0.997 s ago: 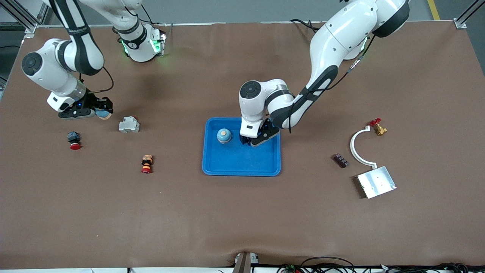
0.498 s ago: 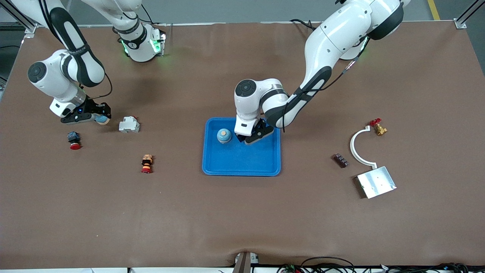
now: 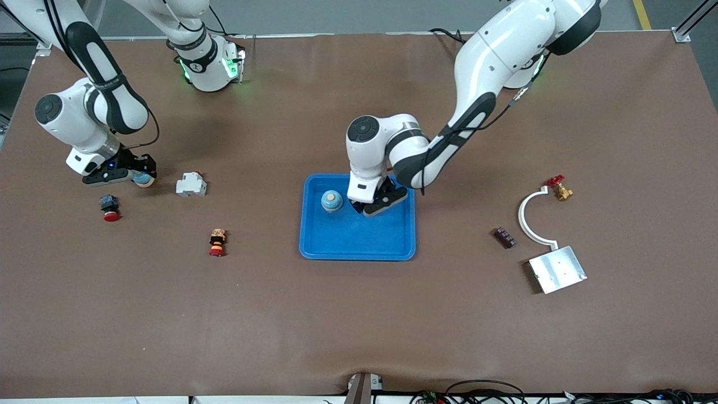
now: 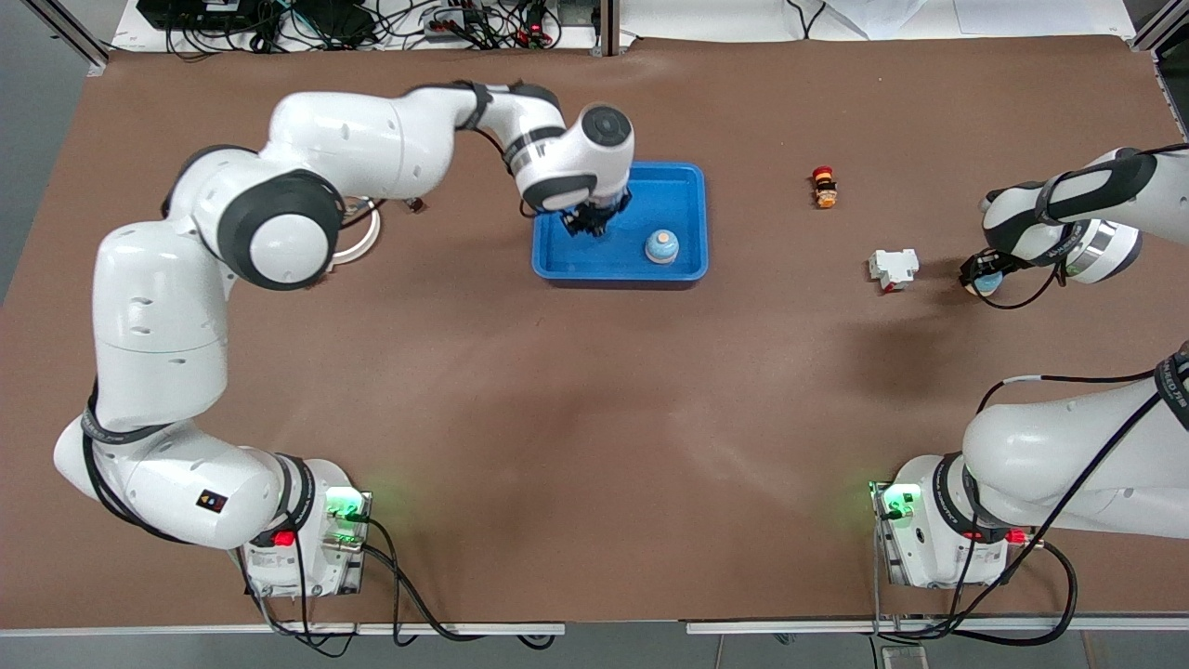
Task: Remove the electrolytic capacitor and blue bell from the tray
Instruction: 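Carry the second capacitor toward the metal plate with the left gripper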
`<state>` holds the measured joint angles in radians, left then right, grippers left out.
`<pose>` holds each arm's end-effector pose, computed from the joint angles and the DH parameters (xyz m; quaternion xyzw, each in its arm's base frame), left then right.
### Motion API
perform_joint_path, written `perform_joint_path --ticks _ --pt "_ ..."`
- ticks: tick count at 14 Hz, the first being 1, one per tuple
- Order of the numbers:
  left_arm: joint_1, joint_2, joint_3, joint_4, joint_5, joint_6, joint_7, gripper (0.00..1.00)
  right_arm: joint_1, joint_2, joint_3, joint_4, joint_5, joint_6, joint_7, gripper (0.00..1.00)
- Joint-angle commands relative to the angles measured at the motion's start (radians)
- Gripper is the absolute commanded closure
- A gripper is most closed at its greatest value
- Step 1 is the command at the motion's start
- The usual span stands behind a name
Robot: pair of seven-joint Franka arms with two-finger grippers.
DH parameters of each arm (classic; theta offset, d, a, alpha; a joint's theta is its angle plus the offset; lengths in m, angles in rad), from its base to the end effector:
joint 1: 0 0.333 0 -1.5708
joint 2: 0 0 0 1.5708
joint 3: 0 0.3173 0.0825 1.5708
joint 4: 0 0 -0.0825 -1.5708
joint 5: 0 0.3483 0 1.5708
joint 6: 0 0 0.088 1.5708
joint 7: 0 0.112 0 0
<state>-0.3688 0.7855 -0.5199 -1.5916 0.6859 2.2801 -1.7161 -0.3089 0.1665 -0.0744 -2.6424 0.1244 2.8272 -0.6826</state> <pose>0.4789 -0.4733 0.2363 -0.9635 -0.2539 -0.0847 0.0005 0.3826 -0.1619 0.2198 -0.9957 -0.0911 -0.0153 0.0068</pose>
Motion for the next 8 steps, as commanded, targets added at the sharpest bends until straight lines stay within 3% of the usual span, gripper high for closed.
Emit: perform_joint_path --ticks 1,4,8 --pt "0.155 -0.112 -0.081 -0.028 -0.092 -0.060 0.145 1.00 -0.035 0.024 0.019 0.016 0.024 -0.002 -0.032 1.00" --pt "0.298 -0.164 -0.166 -0.031 -0.105 -0.227 0.317 1.00 -0.033 0.044 0.021 0.027 0.050 -0.005 -0.029 1.00" --pt "0.395 -0.224 -0.172 -0.034 -0.106 -0.368 0.545 1.00 -0.030 0.068 0.022 0.045 0.061 -0.006 -0.029 1.00"
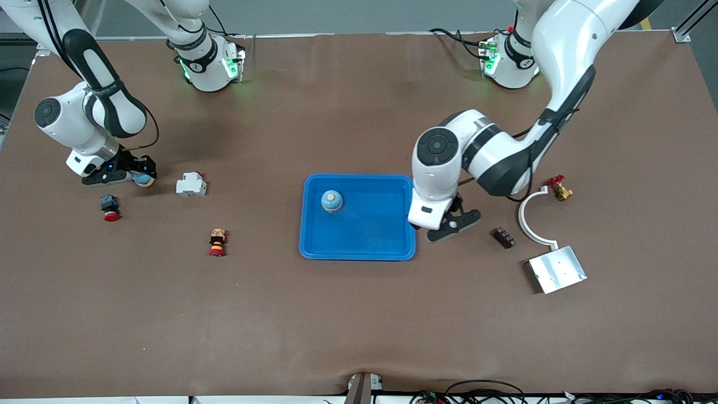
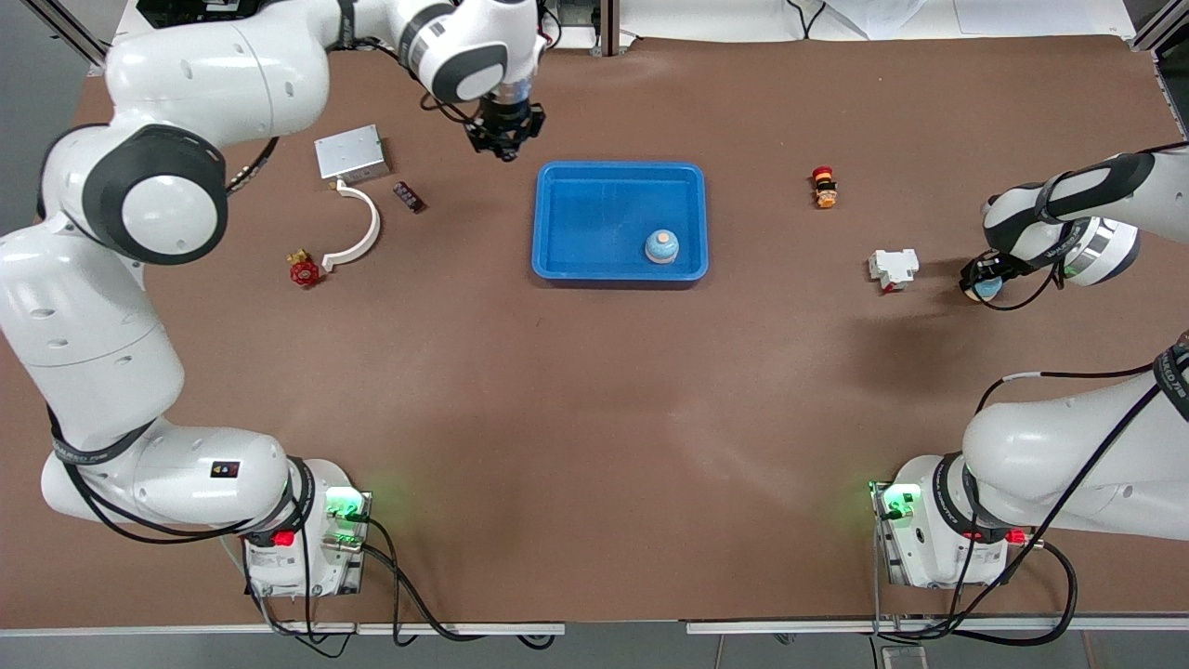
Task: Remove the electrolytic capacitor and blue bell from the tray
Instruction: 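Carry the second capacitor toward the metal plate with the left gripper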
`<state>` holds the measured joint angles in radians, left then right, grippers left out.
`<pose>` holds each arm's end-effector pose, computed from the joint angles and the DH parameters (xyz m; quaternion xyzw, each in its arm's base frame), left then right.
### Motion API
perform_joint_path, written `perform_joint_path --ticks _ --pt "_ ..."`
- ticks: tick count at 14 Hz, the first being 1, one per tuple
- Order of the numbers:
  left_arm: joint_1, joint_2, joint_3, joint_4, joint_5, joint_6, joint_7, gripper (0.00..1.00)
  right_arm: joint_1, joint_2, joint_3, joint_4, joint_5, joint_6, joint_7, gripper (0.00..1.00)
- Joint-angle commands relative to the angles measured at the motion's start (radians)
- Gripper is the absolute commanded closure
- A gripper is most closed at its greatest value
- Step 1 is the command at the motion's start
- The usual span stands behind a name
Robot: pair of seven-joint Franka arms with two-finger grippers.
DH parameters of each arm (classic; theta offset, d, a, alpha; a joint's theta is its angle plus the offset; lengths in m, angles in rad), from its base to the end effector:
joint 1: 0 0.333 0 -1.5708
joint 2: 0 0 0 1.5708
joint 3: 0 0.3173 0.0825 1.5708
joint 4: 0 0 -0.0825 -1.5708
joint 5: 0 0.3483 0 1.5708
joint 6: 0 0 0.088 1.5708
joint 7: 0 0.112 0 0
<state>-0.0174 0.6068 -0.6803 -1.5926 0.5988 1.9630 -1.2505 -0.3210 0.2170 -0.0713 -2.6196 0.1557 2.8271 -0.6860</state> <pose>0.5586 -0.3285 0.3452 -0.9788 -0.1822 -0.0484 0.0798 0.3834 -0.1682 0.2050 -0.9972 -0.0734 -0.0049 0.0158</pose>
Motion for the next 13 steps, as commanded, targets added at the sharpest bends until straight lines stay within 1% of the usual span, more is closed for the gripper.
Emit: perform_joint_path --ticks 1,4,5,6,7,11,13 --pt "0.066 -0.051 -0.018 -0.032 -0.019 -0.071 0.104 1.00 -0.018 0.018 0.019 0.023 0.031 -0.005 -0.026 1.00" --pt "0.180 -0.062 -0.060 -0.032 -0.069 -0.099 0.149 1.00 -0.016 0.025 0.019 0.026 0.033 -0.005 -0.026 1.00" --pt "0.221 -0.064 -0.085 -0.032 -0.086 -0.117 0.151 1.00 -0.010 0.025 0.019 0.032 0.036 -0.006 -0.021 0.91" --pt "0.262 -0.067 -0.109 -0.032 -0.094 -0.140 0.151 1.00 -0.007 0.025 0.019 0.036 0.038 -0.006 -0.020 0.17" --pt "0.299 -0.068 -0.125 -0.036 -0.094 -0.169 0.152 1.00 -0.009 0.027 0.021 0.036 0.038 -0.008 -0.020 0.00" --pt "0.427 -0.056 -0.128 -0.078 -0.093 -0.188 0.170 1.00 -0.004 0.016 0.024 0.036 0.038 -0.015 -0.023 0.00" --pt "0.461 -0.055 -0.127 -0.127 -0.091 -0.179 0.183 1.00 -0.003 -0.043 0.038 0.038 0.039 -0.107 -0.017 0.00"
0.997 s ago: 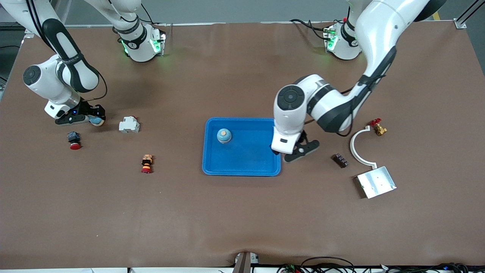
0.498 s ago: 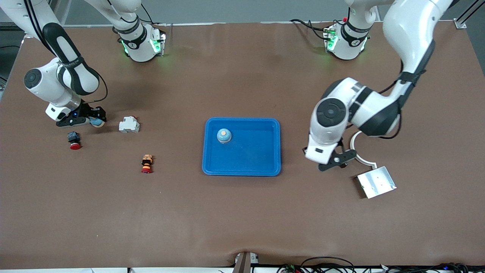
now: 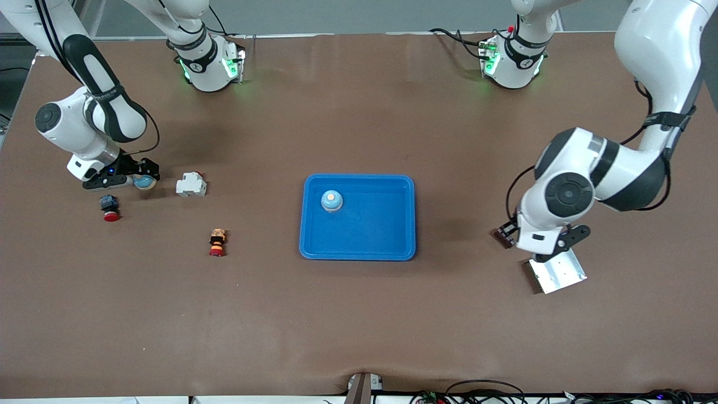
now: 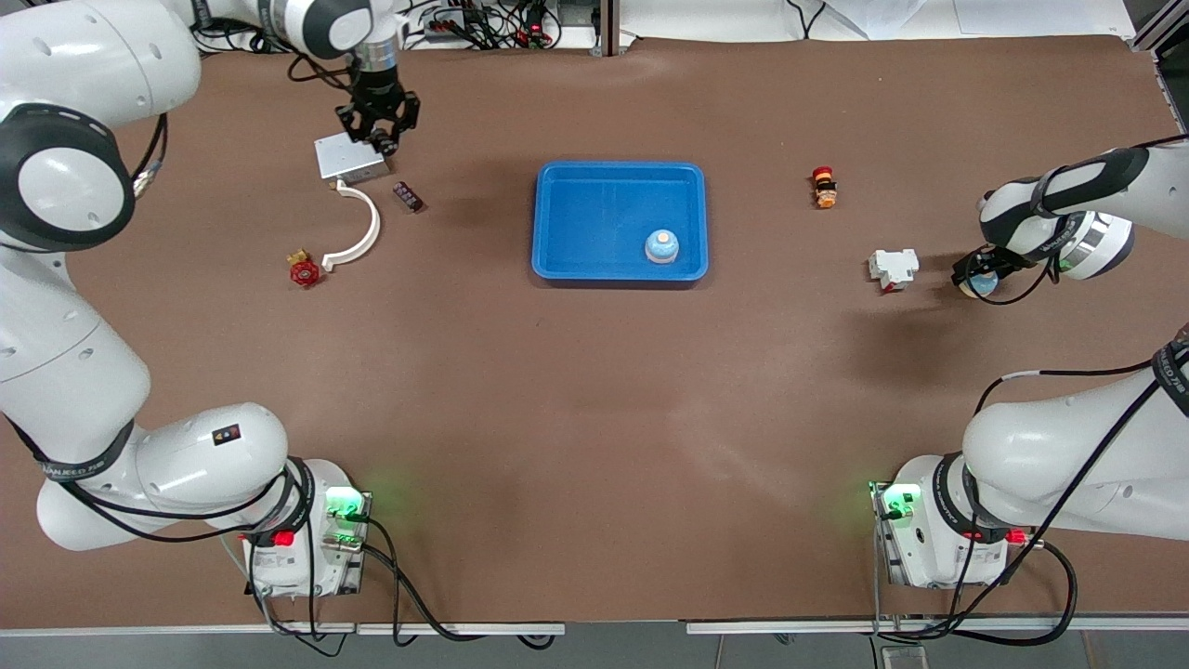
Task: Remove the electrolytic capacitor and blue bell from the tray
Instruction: 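Set the capacitor down with the left gripper while the right gripper places the bell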
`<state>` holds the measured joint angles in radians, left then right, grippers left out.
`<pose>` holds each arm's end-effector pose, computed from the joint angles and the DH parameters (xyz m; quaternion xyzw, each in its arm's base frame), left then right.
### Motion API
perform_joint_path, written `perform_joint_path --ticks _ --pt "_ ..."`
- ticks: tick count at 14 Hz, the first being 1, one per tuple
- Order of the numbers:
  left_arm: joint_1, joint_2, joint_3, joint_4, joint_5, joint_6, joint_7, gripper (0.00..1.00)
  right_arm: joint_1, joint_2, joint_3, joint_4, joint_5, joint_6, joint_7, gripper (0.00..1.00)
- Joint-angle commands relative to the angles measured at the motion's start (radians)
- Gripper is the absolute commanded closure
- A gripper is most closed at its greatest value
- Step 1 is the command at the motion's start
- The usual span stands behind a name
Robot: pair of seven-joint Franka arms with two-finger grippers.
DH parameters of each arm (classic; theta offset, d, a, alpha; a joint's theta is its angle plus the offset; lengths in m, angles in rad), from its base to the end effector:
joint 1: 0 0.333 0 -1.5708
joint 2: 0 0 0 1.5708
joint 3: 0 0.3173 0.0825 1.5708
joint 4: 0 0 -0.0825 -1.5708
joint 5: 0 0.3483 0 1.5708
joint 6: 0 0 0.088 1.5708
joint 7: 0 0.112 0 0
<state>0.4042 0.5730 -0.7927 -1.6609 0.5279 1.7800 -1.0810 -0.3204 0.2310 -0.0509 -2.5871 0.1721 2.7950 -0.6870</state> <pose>0.5950 -0.1276 0.3453 -0.9552 -0.2628 0.0644 0.1199 0.3945 -0.1628 0.2050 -0.9967 -0.0771 -0.0019 0.0249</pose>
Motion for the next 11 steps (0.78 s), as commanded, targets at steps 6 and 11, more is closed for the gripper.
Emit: perform_joint_path --ticks 6,11 --pt "0.120 -0.016 -0.011 -0.158 0.012 0.071 0.032 1.00 0.174 -0.277 0.017 0.013 0.023 -0.324 0.312 0.00" --pt "0.248 0.007 -0.010 -0.285 0.183 0.243 0.047 1.00 0.482 -0.329 0.017 0.013 0.023 -0.338 0.859 0.00"
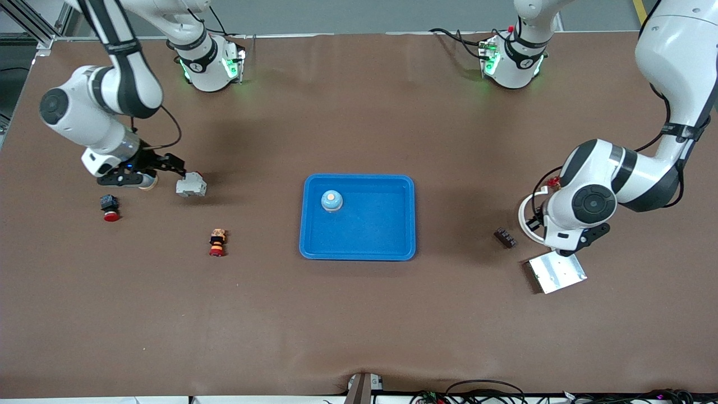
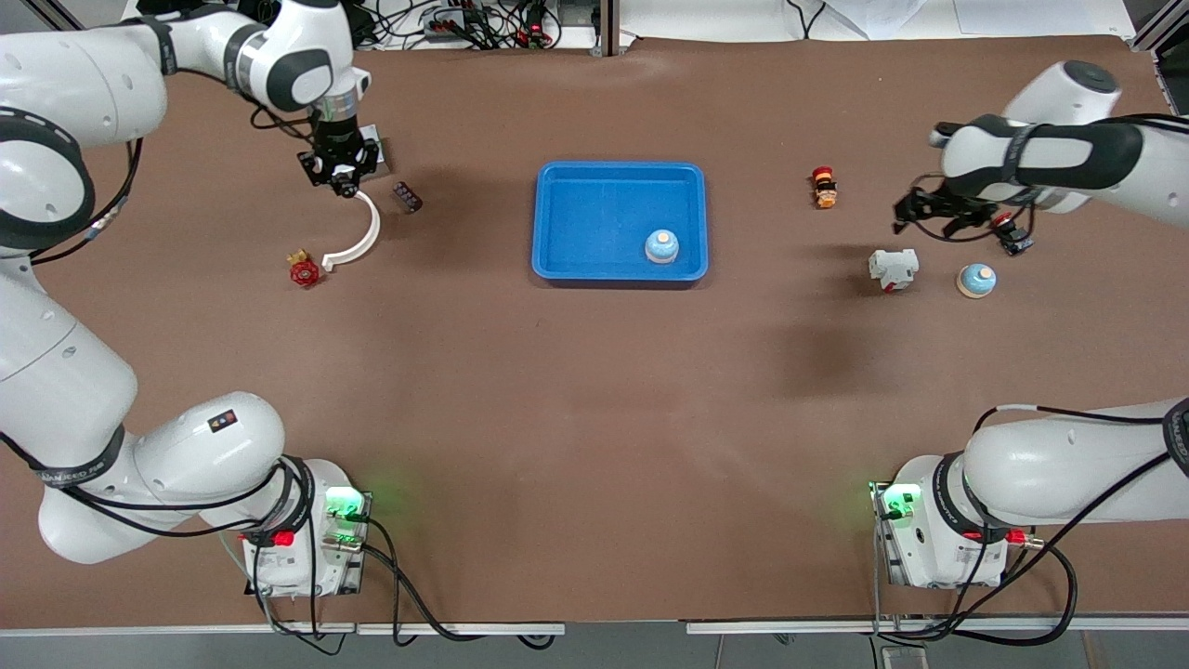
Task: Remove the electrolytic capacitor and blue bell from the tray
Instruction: 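Set the capacitor down with the left gripper while the right gripper places the bell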
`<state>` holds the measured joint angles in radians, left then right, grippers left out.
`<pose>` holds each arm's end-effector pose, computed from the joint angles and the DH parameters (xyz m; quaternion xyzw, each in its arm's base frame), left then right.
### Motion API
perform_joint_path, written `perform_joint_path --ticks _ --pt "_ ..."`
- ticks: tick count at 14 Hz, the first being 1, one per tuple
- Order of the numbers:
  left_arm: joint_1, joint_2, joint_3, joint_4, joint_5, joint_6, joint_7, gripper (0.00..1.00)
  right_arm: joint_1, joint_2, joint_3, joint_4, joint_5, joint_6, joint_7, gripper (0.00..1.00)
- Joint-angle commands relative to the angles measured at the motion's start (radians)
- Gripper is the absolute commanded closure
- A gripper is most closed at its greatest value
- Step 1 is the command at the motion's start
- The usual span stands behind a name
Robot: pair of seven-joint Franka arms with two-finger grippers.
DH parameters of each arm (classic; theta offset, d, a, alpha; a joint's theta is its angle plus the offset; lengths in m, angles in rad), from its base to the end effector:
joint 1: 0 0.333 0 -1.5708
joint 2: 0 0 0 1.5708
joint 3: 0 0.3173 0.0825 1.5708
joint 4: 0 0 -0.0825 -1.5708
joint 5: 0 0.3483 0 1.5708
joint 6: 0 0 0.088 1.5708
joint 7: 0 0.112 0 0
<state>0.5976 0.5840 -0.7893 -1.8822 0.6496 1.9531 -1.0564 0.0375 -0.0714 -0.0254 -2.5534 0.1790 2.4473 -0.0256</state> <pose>0.5715 -0.0376 0.2714 -0.9516 -0.2652 0.0697 0.1388 0.4224 0.0059 0.3157 -0.9969 0.0508 0.0170 0.0570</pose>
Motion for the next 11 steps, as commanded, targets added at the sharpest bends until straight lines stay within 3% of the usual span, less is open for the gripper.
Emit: perform_joint_path --ticks 1,4,5,6,7,8,11 --pt "0.077 0.019 -0.013 -0.075 0.097 0.090 0.024 1.00 0.213 -0.027 -0.008 -0.010 0.017 0.018 0.327 0.00" --pt "0.126 0.079 -0.013 -0.095 0.195 0.131 0.024 1.00 0.419 -0.010 -0.010 0.060 0.017 0.024 0.651 0.00" --pt "0.139 0.086 -0.011 -0.107 0.218 0.142 0.024 0.91 0.476 0.013 -0.010 0.096 0.017 0.024 0.733 0.00" --pt "0.142 0.086 -0.011 -0.117 0.237 0.144 0.024 0.77 0.537 0.054 -0.011 0.140 0.017 0.024 0.821 0.00" --pt "0.142 0.085 -0.011 -0.123 0.240 0.142 0.024 0.42 0.588 0.094 -0.011 0.183 0.017 0.025 0.904 0.00" --pt "0.142 0.077 -0.011 -0.123 0.240 0.142 0.024 0.00 0.637 0.132 -0.011 0.224 0.016 0.026 0.974 0.00" --pt "0.142 0.036 -0.019 -0.103 0.239 0.141 0.022 0.00 0.728 0.250 -0.013 0.353 0.008 0.025 1.131 0.00"
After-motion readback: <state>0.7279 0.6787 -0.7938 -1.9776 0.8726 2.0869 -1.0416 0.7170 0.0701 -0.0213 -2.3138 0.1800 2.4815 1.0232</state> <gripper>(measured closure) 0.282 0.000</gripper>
